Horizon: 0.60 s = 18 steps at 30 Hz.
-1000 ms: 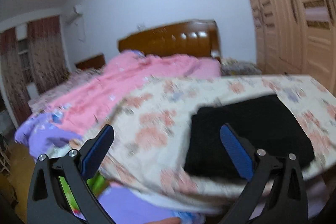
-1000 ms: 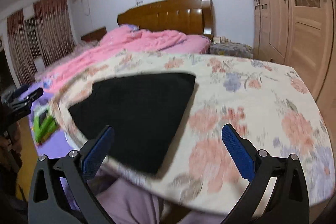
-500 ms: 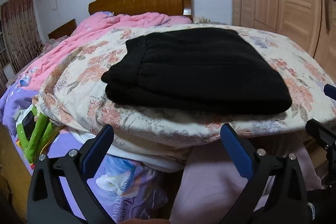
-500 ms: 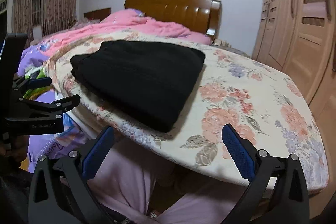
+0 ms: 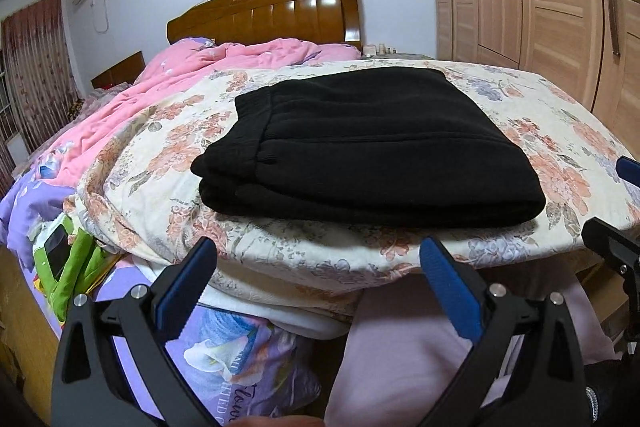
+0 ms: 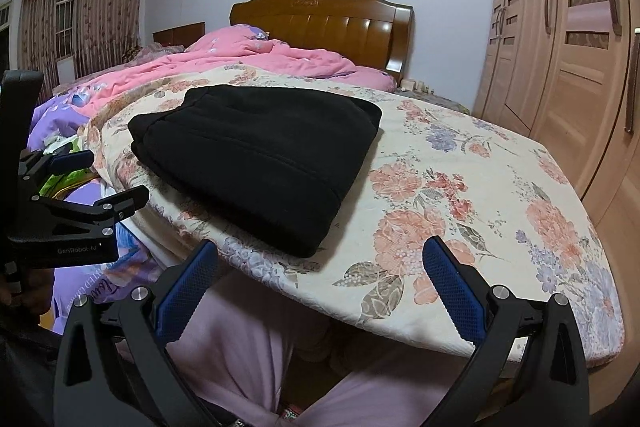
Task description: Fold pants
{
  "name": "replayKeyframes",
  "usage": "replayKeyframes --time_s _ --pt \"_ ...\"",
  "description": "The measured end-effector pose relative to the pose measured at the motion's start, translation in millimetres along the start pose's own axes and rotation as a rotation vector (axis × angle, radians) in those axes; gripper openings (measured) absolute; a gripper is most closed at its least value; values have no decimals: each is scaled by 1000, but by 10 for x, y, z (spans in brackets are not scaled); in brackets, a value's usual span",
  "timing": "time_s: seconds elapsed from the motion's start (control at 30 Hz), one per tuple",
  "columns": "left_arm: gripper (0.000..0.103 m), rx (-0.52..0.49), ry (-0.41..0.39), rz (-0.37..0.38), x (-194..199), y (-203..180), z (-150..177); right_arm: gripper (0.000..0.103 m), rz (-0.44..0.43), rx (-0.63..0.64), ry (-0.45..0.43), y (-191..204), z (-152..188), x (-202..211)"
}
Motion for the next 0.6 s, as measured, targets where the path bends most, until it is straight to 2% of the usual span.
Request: replayKeyframes --time_s 0.6 --pt "101 3 -11 2 25 3 -18 99 1 -7 0 -10 0 -2"
Point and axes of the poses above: each gripper's, at about its wrist camera, not at the fingertips, and x roughly against the way its jaws point, y to its left, z to its underside, the point moved 2 cm from there along -x, roughly the way its jaws point, and after that the axes turned 5 degrees about y, right-handed, at the moved point
